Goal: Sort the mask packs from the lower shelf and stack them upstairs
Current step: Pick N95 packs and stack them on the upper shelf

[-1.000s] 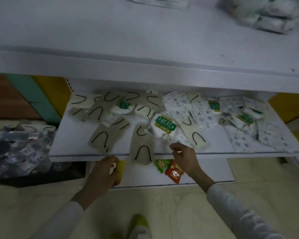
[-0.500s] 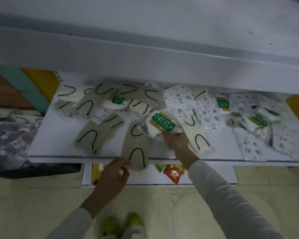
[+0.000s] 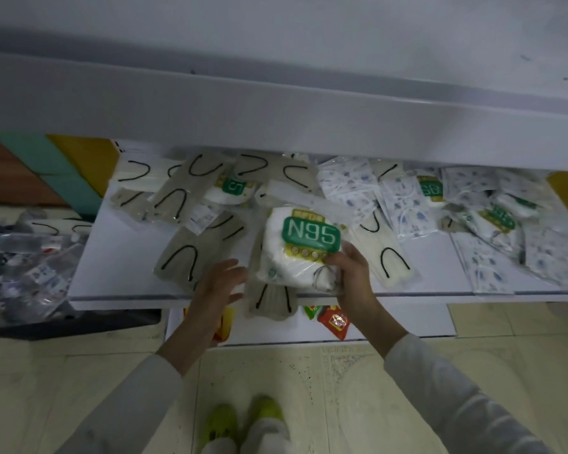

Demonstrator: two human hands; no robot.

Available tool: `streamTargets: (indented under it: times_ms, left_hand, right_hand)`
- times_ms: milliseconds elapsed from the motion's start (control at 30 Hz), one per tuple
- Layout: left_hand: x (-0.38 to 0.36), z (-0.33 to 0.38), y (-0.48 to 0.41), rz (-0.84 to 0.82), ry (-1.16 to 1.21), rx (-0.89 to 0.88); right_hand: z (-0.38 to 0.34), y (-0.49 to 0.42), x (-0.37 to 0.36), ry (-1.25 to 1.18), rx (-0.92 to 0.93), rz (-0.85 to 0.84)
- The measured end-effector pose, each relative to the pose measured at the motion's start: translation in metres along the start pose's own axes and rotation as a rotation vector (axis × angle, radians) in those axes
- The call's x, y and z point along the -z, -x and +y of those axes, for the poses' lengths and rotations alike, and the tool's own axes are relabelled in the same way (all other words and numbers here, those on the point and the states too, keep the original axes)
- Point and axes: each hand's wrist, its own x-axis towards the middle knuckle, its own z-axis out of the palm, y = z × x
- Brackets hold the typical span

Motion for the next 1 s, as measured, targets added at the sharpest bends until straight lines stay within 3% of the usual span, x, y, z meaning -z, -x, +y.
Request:
streamTargets:
  times_ms: [167,300,400,567,667,867,1000]
  left_hand:
    - [0.003,0.019,-0.005,-0.174,0.069,0.023]
    - [0.025,0.012,-0.001,0.005,0.048,-0.051]
    - [0.061,0.006,0.003,0.111,0.061,-0.058]
    - [0.115,0.012,0.015,0.256,0.078,-0.113]
    - [0.141,0.017,0.021,0.316,0.087,-0.137]
    - [0.166,0.015,0.027,0.378,0.102,-0.168]
    - [0.161,0.011,0.025,0.324,0.100,-0.174]
  right_hand:
    - [0.009,0.026,-0.029,0.091,0.010,-0.254]
    - [0.020,0.020,-0.059,0.180,-0.084,-0.387]
    - [0.033,-0.017,-0.084,0.327,-0.152,-0.201]
    - [0.051,-0.074,-0.132,0.630,-0.098,0.031]
    - [0.056,-0.091,-0.157,0.479,-0.057,0.163]
    - [0.054,-0.098,-0.174,0.502,0.034,0.298]
    - [0.042,-0.101,-0.174,-0.106,-0.130,0.221]
